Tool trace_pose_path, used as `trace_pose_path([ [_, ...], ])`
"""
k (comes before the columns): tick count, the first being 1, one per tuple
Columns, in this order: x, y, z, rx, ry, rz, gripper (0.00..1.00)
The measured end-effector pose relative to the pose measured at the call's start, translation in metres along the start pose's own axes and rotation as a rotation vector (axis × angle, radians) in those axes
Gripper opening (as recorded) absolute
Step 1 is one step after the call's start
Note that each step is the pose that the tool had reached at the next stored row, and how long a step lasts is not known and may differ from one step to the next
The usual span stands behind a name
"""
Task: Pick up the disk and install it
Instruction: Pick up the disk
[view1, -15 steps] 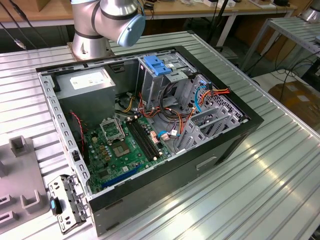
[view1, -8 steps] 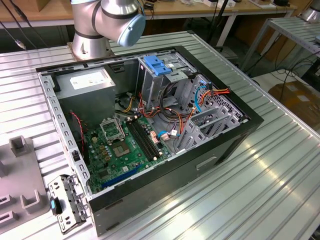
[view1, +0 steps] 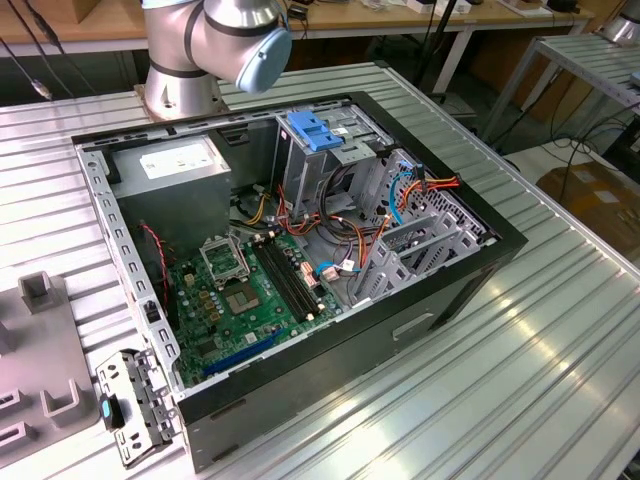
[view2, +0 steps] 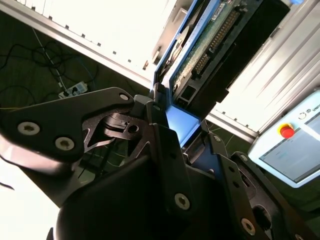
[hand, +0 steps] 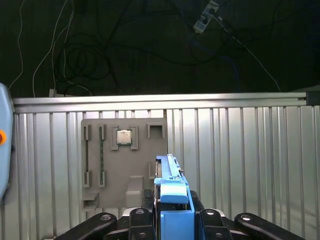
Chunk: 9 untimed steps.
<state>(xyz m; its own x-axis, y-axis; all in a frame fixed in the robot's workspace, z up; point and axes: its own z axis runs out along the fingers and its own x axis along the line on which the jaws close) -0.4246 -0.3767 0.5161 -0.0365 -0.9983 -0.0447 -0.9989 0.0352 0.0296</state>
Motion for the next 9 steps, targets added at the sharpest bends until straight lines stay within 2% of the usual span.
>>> trace_pose_path([
  [3,-0.0003,-0.0088,-0.0003,-0.0001,0.0001,0.0,0.37],
  [4,-0.0005,-0.0149,-0.0004,0.0,-0.0001,0.0,0.37],
  [5,-0.0007,-0.0182,-0.0006,-0.0001,0.0,0.0,0.37],
  [7,-0.0008,-0.0216,-0.0006,-0.0001,0.0,0.0,0.37],
  [9,-0.001,-0.0274,-0.0008,0.0,0.0,0.0,0.37],
])
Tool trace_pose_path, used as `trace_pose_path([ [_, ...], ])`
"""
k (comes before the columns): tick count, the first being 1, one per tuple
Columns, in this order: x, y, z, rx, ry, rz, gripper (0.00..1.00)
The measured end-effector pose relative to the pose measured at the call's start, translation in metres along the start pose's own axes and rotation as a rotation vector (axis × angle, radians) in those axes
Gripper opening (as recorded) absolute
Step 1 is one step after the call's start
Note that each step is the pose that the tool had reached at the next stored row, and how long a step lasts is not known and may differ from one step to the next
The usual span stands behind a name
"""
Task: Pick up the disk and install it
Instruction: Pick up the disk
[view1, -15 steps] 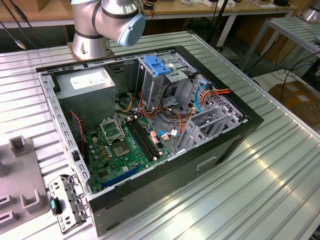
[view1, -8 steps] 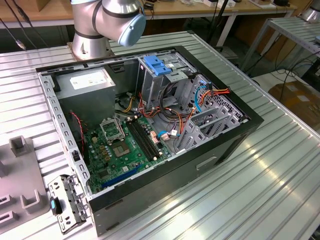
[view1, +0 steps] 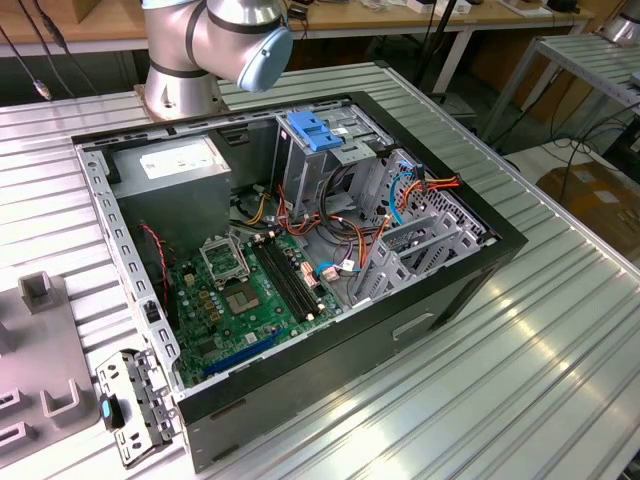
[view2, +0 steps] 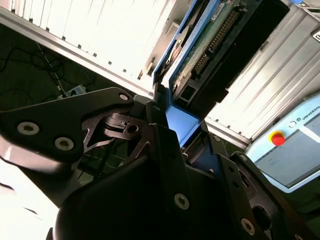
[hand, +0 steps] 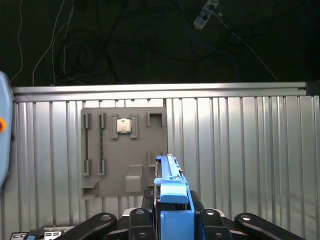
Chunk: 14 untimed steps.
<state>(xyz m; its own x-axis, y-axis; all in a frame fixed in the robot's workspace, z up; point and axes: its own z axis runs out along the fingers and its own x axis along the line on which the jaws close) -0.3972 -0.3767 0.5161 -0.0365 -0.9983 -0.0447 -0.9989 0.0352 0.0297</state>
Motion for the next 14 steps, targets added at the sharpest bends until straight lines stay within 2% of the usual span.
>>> trace_pose_path([
  [11,-0.0007,-0.0214,-0.0006,0.0,0.0,0.0,0.37],
  [14,-0.001,-0.0295,-0.0009,-0.0001,0.0001,0.0,0.37],
])
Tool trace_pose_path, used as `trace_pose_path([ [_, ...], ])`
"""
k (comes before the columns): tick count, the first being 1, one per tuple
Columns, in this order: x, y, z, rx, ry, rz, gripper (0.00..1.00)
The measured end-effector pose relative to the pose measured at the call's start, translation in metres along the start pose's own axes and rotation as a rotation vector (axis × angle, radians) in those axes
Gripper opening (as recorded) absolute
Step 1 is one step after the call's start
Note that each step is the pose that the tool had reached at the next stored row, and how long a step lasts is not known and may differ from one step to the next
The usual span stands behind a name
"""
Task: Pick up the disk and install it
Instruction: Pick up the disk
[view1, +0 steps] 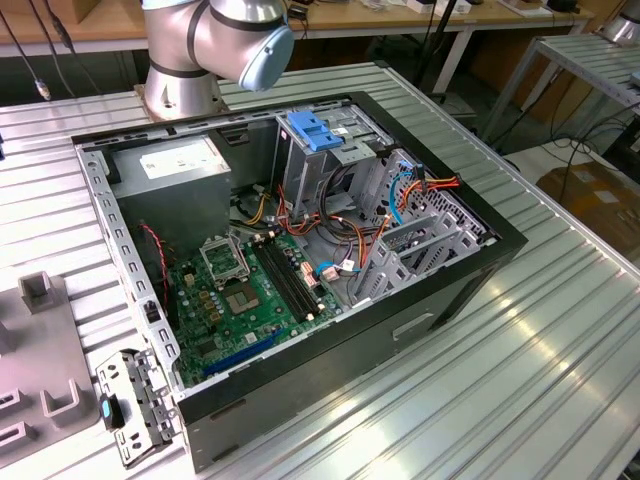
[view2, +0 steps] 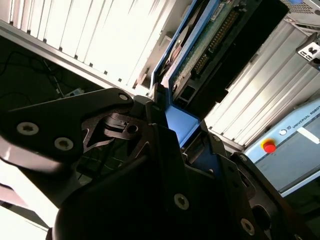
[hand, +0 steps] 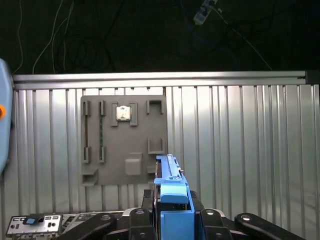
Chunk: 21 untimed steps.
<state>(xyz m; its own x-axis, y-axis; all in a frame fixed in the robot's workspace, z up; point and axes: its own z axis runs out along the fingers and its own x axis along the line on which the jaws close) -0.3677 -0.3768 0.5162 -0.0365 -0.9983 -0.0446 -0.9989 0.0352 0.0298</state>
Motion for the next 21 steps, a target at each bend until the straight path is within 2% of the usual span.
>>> trace_pose_path([
  [3,-0.0004,-0.0106,-0.0003,0.0,0.0,0.0,0.37],
  [8,-0.0009,-0.0245,-0.0006,0.0001,-0.0001,0.0,0.37],
  [10,0.0004,-0.0265,-0.0007,0.0001,0.0,0.0,0.37],
  [18,0.0269,-0.0301,-0.0014,0.0001,-0.0001,0.001,0.37],
  [21,0.0327,-0.0353,-0.0017,0.0001,-0.0001,0.001,0.37],
])
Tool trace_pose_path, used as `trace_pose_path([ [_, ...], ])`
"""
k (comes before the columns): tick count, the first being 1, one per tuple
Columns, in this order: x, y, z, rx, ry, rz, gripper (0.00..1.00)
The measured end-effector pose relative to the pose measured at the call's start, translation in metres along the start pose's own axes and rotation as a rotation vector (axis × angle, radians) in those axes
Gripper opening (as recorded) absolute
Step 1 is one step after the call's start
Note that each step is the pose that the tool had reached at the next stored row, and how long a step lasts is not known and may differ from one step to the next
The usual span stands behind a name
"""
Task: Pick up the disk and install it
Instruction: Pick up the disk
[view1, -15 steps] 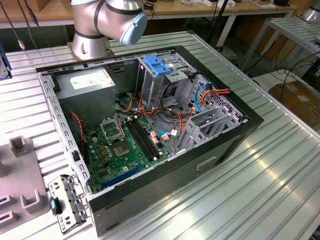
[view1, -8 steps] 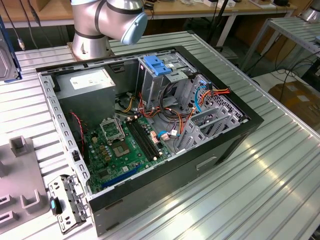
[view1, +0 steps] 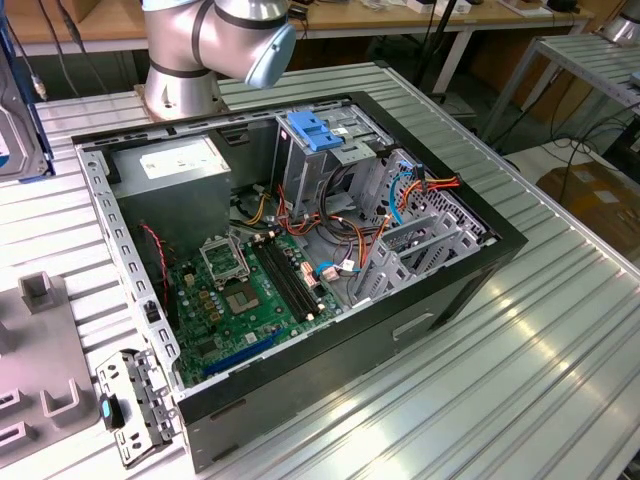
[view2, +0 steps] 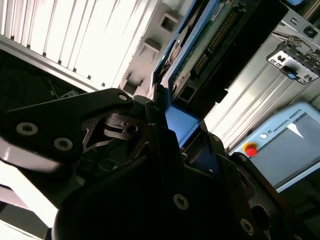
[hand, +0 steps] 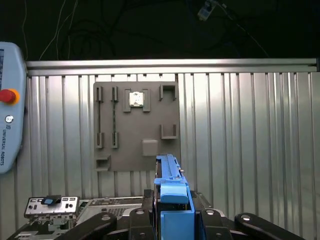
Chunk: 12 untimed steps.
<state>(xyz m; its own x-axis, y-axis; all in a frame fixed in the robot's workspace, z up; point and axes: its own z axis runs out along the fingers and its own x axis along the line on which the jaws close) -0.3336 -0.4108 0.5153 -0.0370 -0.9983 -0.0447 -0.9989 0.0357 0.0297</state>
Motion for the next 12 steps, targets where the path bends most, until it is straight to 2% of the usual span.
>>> trace_pose_path([
  [2,0.0013,-0.0059,-0.0002,-0.0001,0.0001,0.0,0.37],
  [5,0.0027,-0.0207,-0.0005,0.0,0.0,0.0,0.37],
  [7,0.003,-0.0263,-0.0007,0.0,0.0001,0.0,0.37],
  [9,0.0037,-0.0354,-0.0009,-0.0001,0.0001,0.0,0.37],
  [11,0.0041,-0.0415,-0.001,0.0,0.0001,0.0,0.37],
  [12,0.0046,-0.0476,-0.0011,0.0,0.0001,0.0,0.37],
])
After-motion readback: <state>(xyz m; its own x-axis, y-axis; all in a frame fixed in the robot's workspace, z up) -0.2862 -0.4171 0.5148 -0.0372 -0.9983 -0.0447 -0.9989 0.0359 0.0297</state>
